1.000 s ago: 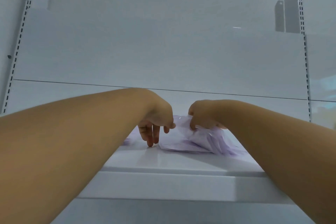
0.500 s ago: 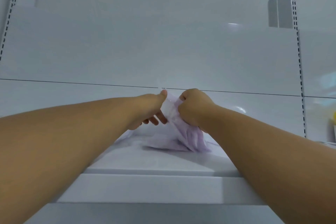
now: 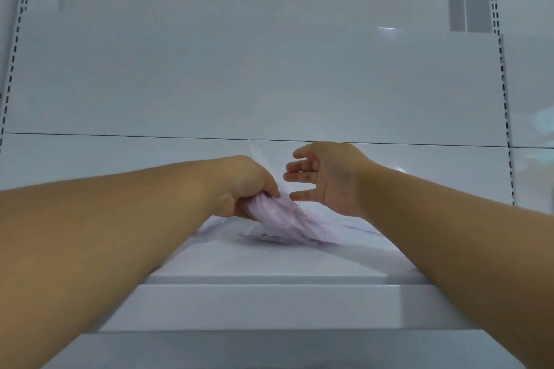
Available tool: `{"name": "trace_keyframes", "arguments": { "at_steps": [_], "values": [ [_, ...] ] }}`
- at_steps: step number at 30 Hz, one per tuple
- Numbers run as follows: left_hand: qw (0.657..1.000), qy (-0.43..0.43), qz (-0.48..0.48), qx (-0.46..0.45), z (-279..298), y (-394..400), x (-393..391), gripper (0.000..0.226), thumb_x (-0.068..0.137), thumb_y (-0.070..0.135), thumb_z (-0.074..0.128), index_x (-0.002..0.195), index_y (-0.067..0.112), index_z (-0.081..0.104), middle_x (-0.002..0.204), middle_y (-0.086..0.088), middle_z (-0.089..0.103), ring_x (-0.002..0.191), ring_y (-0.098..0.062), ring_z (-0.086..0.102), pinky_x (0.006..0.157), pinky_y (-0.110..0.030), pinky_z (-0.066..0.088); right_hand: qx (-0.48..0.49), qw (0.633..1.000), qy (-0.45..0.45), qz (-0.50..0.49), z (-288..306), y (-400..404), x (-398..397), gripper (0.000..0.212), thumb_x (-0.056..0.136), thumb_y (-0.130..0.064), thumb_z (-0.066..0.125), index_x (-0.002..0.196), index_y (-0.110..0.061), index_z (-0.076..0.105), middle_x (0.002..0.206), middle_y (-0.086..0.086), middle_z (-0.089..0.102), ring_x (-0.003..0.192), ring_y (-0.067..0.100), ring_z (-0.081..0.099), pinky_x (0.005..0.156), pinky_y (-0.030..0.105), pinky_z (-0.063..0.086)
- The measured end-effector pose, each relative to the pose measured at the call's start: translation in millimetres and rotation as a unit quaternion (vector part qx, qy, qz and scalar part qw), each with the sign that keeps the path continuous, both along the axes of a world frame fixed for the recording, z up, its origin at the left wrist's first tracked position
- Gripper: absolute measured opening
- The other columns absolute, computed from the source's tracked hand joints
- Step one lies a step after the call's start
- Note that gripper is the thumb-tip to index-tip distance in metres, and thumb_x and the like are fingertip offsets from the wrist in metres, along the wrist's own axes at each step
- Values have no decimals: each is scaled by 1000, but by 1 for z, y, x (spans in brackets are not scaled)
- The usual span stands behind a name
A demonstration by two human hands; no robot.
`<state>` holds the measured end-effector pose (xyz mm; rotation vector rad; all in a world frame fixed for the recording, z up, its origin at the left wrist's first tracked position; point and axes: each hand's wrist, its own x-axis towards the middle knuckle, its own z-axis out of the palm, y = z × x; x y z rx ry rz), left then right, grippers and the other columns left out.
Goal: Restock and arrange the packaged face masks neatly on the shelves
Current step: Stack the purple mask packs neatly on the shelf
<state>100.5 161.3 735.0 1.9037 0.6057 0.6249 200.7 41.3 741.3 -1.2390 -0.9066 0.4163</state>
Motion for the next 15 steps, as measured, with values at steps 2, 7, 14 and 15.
{"name": "trace_keyframes", "arguments": {
  "at_steps": [2, 7, 14, 15],
  "values": [
    [999, -1, 22, 28, 1, 3, 1, 11, 89, -7, 59, 92, 2, 63, 93, -17, 66, 78, -31, 63, 66, -34, 54, -11, 999, -18, -46, 1, 4, 3, 15, 99, -9, 51, 105, -1, 62, 101, 15, 59, 92, 29, 62, 86, 47, 58],
    [998, -23, 42, 36, 2, 5, -2, 11, 98, -2, 52, 102, 3, 61, 95, -18, 67, 70, -28, 64, 64, -34, 54, -297, 883, -311, -189, -7, 2, 12, 28, 95, -19, 56, 117, -4, 63, 107, 10, 61, 94, 29, 58, 86, 34, 56],
    [996, -29, 76, 48, 8, 10, -9, 14, 98, -4, 47, 92, 4, 56, 92, -16, 62, 69, -27, 60, 59, -33, 49, -381, 777, -462, -194, -10, -5, 7, 38, 100, -9, 47, 136, -14, 56, 137, 4, 58, 112, 24, 56, 81, 27, 45],
    [995, -32, 81, 58, 9, 10, -10, 14, 97, -5, 47, 93, 4, 57, 94, -17, 62, 72, -29, 61, 59, -32, 48, -328, 823, -430, -177, -9, -3, 9, 35, 100, -11, 49, 133, -20, 57, 134, 0, 58, 117, 22, 56, 86, 27, 45]
  ]
}}
